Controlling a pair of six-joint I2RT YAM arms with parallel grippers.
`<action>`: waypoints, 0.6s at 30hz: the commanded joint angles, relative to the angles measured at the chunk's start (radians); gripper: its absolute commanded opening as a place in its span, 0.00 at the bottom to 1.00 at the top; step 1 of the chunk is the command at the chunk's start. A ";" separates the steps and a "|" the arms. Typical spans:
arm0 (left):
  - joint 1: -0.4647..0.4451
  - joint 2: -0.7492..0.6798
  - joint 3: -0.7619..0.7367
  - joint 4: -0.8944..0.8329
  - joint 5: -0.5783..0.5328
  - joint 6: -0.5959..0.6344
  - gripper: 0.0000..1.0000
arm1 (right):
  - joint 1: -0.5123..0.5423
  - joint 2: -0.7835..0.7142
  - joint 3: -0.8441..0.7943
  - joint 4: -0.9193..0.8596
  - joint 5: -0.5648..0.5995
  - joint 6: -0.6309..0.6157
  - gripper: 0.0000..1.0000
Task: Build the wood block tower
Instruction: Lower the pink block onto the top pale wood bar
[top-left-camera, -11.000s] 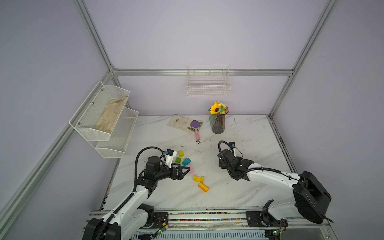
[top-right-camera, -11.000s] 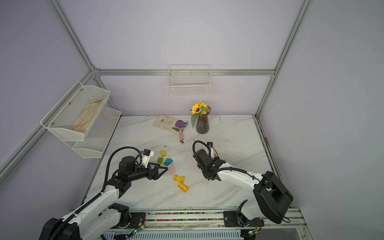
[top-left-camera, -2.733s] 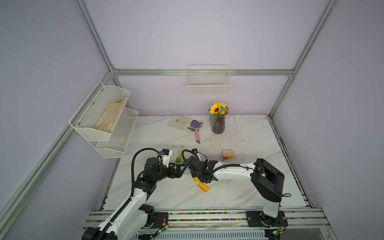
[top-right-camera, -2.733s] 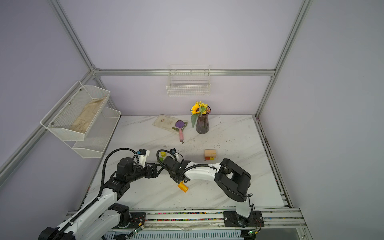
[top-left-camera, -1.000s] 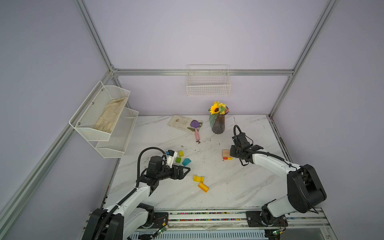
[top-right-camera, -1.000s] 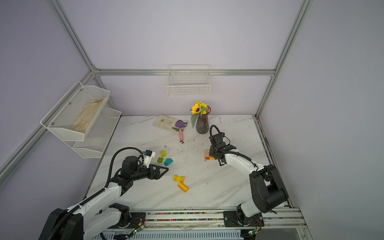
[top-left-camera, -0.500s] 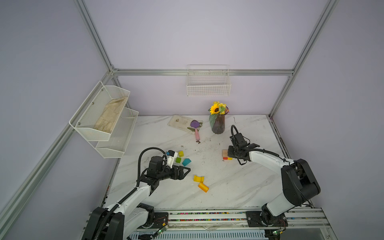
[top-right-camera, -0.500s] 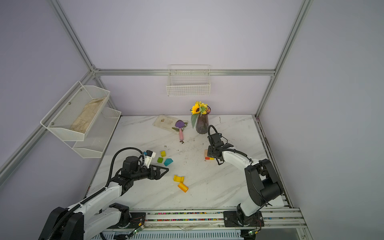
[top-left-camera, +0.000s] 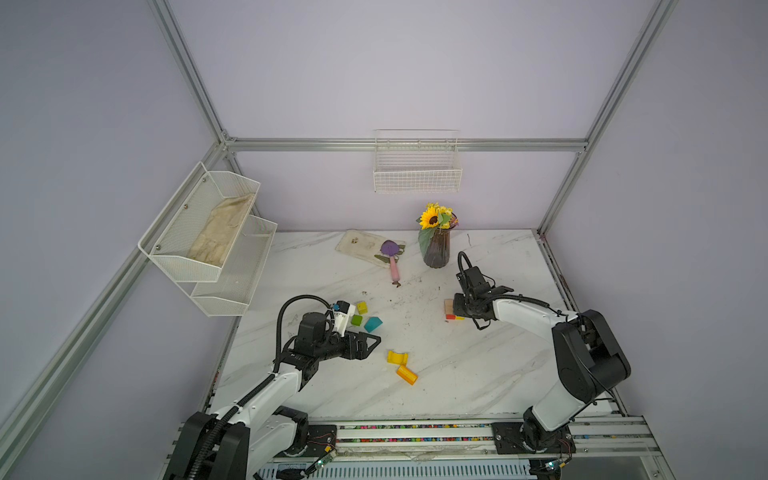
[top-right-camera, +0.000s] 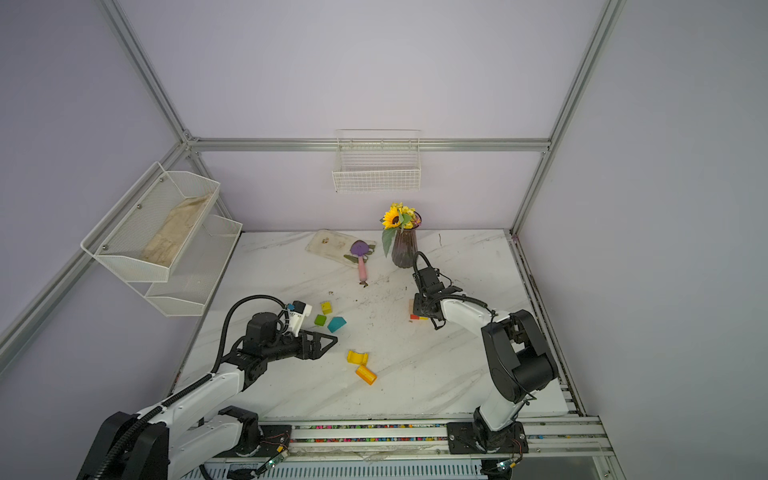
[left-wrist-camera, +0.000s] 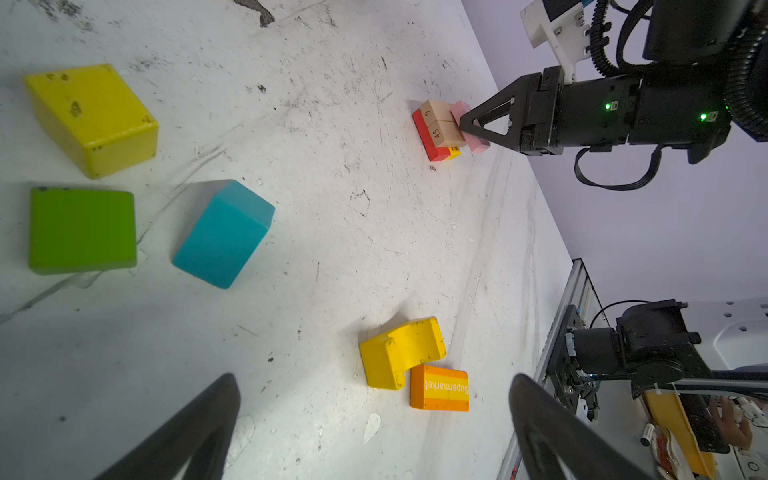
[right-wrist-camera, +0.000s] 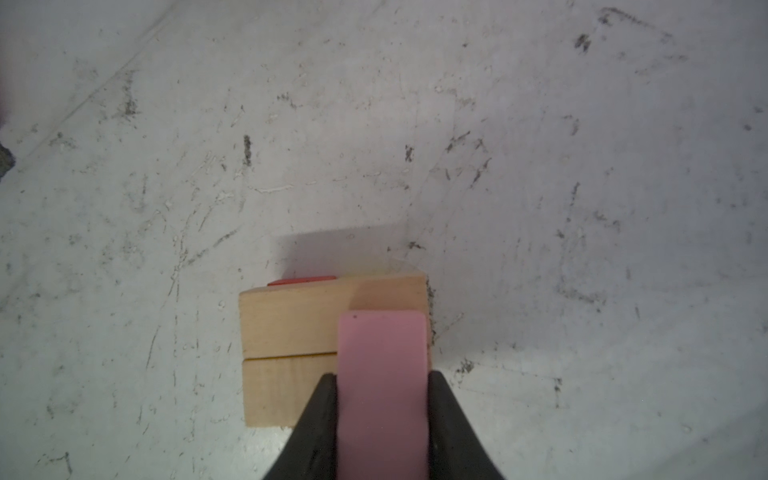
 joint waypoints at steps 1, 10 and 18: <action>-0.008 0.003 0.021 0.029 0.003 0.030 1.00 | -0.001 0.008 0.036 -0.011 0.010 -0.015 0.20; -0.008 0.013 0.026 0.029 0.005 0.031 1.00 | 0.005 0.021 0.049 -0.008 0.001 -0.021 0.22; -0.008 0.014 0.026 0.029 0.003 0.031 1.00 | 0.008 0.031 0.050 -0.008 0.003 -0.026 0.31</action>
